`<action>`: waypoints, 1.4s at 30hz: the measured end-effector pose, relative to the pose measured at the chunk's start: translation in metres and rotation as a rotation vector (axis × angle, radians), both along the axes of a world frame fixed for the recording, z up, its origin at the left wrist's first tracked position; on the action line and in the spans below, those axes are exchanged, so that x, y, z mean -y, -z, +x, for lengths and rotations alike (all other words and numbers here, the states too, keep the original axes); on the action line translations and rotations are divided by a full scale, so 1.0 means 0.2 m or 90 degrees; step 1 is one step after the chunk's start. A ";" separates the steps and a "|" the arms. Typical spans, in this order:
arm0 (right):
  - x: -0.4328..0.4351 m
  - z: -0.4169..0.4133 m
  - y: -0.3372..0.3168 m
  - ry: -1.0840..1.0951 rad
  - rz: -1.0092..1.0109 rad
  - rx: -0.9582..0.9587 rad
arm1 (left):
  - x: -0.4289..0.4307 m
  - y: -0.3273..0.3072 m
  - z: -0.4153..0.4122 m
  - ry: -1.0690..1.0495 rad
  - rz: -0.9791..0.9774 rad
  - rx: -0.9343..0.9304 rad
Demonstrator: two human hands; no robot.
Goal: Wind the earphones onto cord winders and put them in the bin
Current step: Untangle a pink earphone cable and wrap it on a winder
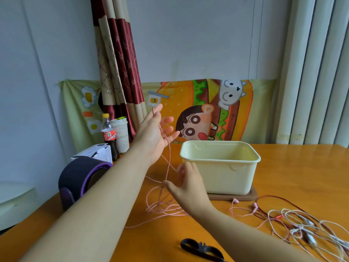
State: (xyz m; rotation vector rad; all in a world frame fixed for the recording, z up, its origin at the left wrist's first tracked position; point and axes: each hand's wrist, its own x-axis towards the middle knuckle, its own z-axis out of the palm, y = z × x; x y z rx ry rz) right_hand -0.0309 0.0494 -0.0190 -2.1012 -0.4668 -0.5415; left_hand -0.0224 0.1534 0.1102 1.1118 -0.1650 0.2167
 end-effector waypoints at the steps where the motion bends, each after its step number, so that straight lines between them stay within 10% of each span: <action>1: 0.02 -0.01 0.04 -0.007 -0.031 0.090 | -0.02 -0.01 0.00 -0.020 0.012 0.009; 10: -0.09 -0.03 0.14 -0.247 -0.621 -0.118 | -0.07 0.06 0.04 -0.128 -0.019 -0.039; 23: -0.15 0.00 0.17 -0.195 -0.782 0.054 | -0.08 0.10 0.09 -0.141 -0.015 -0.047; 28: -0.10 0.02 0.10 -0.244 -0.710 0.116 | -0.15 0.14 0.11 -0.162 0.009 -0.042; 32: 0.14 0.04 -0.19 -0.233 -0.364 -0.078 | -0.26 0.20 0.14 -0.192 0.125 -0.112; 39: 0.43 0.04 -0.69 -0.251 0.235 -0.265 | -0.35 0.27 0.11 -0.216 1.048 -0.218; 42: 0.42 0.01 -0.76 -0.245 0.262 -0.247 | -0.19 0.19 0.00 -0.117 0.731 -0.019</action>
